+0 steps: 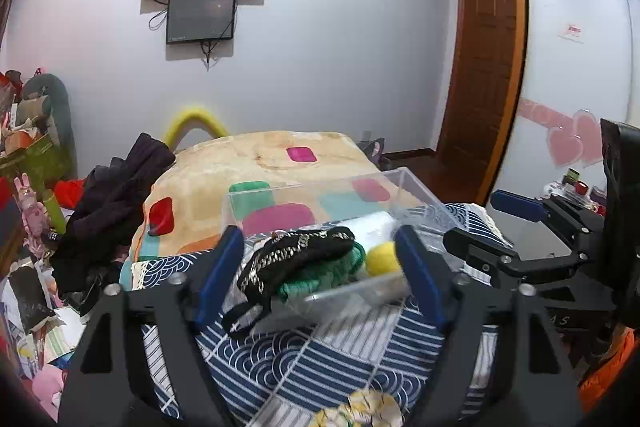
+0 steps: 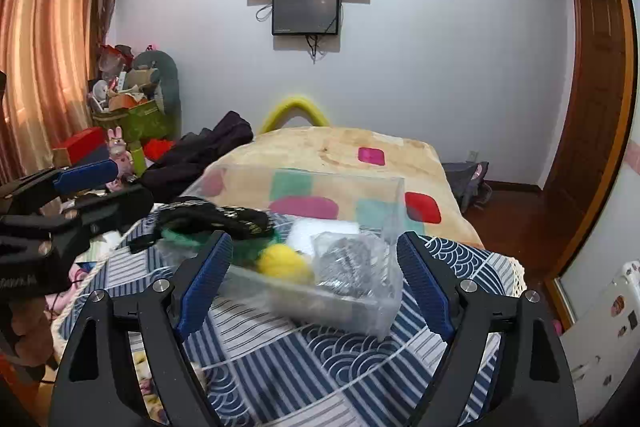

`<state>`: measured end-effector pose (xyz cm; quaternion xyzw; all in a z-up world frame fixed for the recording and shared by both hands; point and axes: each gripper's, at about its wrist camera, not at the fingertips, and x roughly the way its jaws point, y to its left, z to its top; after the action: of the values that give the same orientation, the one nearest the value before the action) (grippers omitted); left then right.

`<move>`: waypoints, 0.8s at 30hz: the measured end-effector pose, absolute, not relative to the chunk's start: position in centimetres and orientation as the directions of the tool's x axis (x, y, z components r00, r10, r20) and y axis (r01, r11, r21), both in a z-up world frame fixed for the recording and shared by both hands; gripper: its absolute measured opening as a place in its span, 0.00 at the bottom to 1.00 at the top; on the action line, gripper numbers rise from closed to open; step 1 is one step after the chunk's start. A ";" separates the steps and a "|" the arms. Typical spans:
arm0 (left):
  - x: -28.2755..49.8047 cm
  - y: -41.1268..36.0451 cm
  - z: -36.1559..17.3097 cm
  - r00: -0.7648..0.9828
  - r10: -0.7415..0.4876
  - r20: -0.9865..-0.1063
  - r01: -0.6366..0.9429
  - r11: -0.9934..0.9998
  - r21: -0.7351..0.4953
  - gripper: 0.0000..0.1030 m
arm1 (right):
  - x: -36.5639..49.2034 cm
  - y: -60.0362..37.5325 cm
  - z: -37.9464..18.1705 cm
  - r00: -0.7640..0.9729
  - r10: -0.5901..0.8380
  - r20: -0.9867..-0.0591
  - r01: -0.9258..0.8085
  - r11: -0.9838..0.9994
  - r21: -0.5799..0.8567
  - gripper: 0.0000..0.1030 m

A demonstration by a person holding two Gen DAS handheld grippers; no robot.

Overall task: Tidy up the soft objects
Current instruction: 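Place the pouch into the box with the left tool while the right tool places the bag, then grasp the floral scrunchie from the bed cover with the left tool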

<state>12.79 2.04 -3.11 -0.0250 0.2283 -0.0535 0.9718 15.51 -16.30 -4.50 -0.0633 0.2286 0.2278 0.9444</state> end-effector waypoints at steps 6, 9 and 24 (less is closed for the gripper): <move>10.1 2.6 -4.2 0.870 -0.127 -0.477 0.096 0.991 -0.089 0.92 | 12.9 -15.6 -5.0 0.775 0.425 -0.469 -0.487 0.873 -0.013 0.82; 9.3 3.1 -5.4 0.850 -0.132 -0.510 0.089 0.990 -0.107 0.92 | 11.9 -15.3 -6.0 0.758 0.432 -0.488 -0.502 0.865 -0.013 0.82; 9.0 2.0 -15.6 0.666 -0.149 -0.731 0.090 0.989 -0.120 0.42 | 11.3 -15.7 -10.6 0.693 0.441 -0.570 -0.511 0.859 0.043 0.82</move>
<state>9.02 1.98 -15.55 -0.0366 0.4035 -0.0657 0.9119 11.33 -15.67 -10.63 -0.0593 0.2936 0.2591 0.9182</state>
